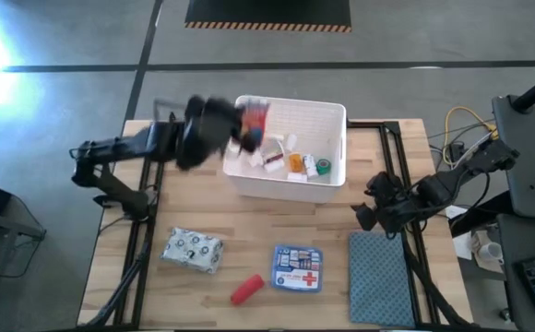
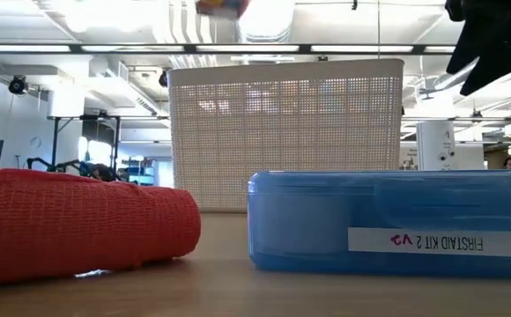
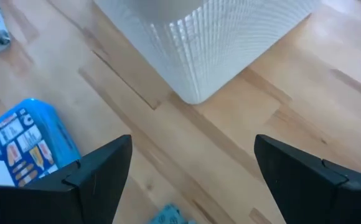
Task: Pick & place medical supplies in basket/bin
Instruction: Put the medicine box into the white bin, then put the red bandage into the white bin, then move the mailer bag to the center of the table, then put the first aid kit into the white bin
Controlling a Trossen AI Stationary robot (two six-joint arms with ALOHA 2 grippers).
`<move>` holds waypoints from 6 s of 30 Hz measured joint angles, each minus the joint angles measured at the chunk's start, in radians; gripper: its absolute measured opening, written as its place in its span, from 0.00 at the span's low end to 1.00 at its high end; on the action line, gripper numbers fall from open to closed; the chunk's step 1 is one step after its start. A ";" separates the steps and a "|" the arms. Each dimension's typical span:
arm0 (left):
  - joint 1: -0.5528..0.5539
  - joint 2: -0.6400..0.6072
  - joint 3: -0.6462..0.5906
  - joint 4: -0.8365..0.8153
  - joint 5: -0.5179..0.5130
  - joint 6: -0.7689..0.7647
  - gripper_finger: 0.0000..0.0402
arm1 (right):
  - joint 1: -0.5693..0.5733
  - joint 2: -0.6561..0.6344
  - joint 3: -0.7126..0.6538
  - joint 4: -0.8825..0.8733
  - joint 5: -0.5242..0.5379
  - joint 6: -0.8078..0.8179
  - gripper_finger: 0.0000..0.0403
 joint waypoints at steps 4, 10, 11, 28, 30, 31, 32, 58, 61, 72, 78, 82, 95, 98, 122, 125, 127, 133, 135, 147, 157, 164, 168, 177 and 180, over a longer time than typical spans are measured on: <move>0.154 0.031 0.012 0.030 0.261 0.056 0.06 | 0.001 -0.005 0.001 0.023 -0.002 -0.008 0.81; 0.205 0.073 0.004 0.017 0.206 0.033 0.33 | 0.001 0.009 0.001 0.050 -0.003 0.030 0.81; 0.205 0.074 0.004 0.011 0.161 0.048 0.39 | 0.002 0.009 0.001 0.066 -0.003 0.025 0.81; -0.305 -0.030 -0.195 -0.302 0.772 -0.391 0.69 | 0.000 0.065 0.001 0.125 -0.035 -0.160 0.81; -0.387 -0.018 -0.301 -0.262 0.771 -0.537 0.69 | -0.001 0.075 0.001 0.125 -0.035 -0.179 0.81; -0.420 -0.013 -0.350 -0.227 0.771 -0.602 0.69 | -0.001 0.080 0.001 0.125 -0.034 -0.185 0.81; -0.451 -0.008 -0.399 -0.178 0.769 -0.664 0.69 | -0.001 0.084 0.001 0.125 -0.034 -0.194 0.81; -0.646 0.583 -0.179 -0.081 0.772 -0.821 0.69 | -0.001 0.099 0.000 0.072 -0.093 -0.270 0.81; -0.648 0.595 -0.217 -0.023 0.779 -0.874 0.69 | -0.001 0.099 0.000 0.068 -0.093 -0.290 0.81; -0.634 0.586 -0.341 -0.002 0.780 -0.919 0.55 | -0.001 0.099 0.000 0.068 -0.093 -0.307 0.81; -0.593 0.532 -0.304 -0.169 0.793 -0.848 0.25 | -0.001 0.099 0.000 0.068 -0.089 -0.313 0.81; -0.531 0.392 -0.227 -0.248 0.714 -0.724 0.14 | -0.001 0.096 -0.001 0.073 -0.080 -0.338 0.81; 0.011 0.049 -0.077 -0.041 0.387 0.044 0.19 | -0.021 0.078 -0.001 0.094 -0.002 -0.299 0.81; 0.192 0.074 -0.056 -0.006 0.542 0.112 0.23 | -0.024 0.078 -0.001 0.110 -0.002 -0.267 0.81; -0.156 0.031 -0.035 -0.709 0.759 -0.270 0.60 | -0.036 0.080 -0.009 0.220 -0.098 -0.237 0.81; -0.268 0.029 -0.139 -0.585 0.836 -0.434 0.59 | -0.077 0.083 -0.038 0.295 -0.267 -0.245 0.81; -0.330 0.029 -0.225 -0.494 0.876 -0.494 0.58 | -0.106 0.087 -0.074 0.353 -0.377 -0.241 0.81; -0.489 0.017 -0.451 -0.486 1.022 -0.795 0.56 | -0.130 0.095 -0.163 0.489 -0.479 -0.232 0.81; -0.552 0.004 -0.504 -0.486 1.032 -0.916 0.56 | -0.130 0.095 -0.172 0.516 -0.479 -0.231 0.81; -0.693 -0.055 -0.836 -0.348 1.057 -1.578 0.55 | -0.130 0.095 -0.177 0.544 -0.417 -0.237 0.81; -0.664 -0.071 -1.032 0.109 0.861 -1.674 0.55 | -0.130 0.094 -0.177 0.553 -0.397 -0.196 0.81; -0.657 -0.067 -0.942 0.226 0.578 -1.239 0.55 | -0.130 0.094 -0.177 0.552 -0.390 -0.197 0.81; -0.664 -0.063 -0.827 -0.073 0.591 -1.294 0.55 | -0.131 0.094 -0.177 0.558 -0.398 -0.203 0.81; -0.670 -0.055 -0.878 0.020 0.817 -1.674 0.55 | -0.200 0.117 -0.179 0.597 -0.524 -0.138 0.81; -0.673 -0.035 -0.921 0.208 0.782 -1.704 0.55 | -0.222 0.148 -0.184 0.599 -0.573 -0.125 0.81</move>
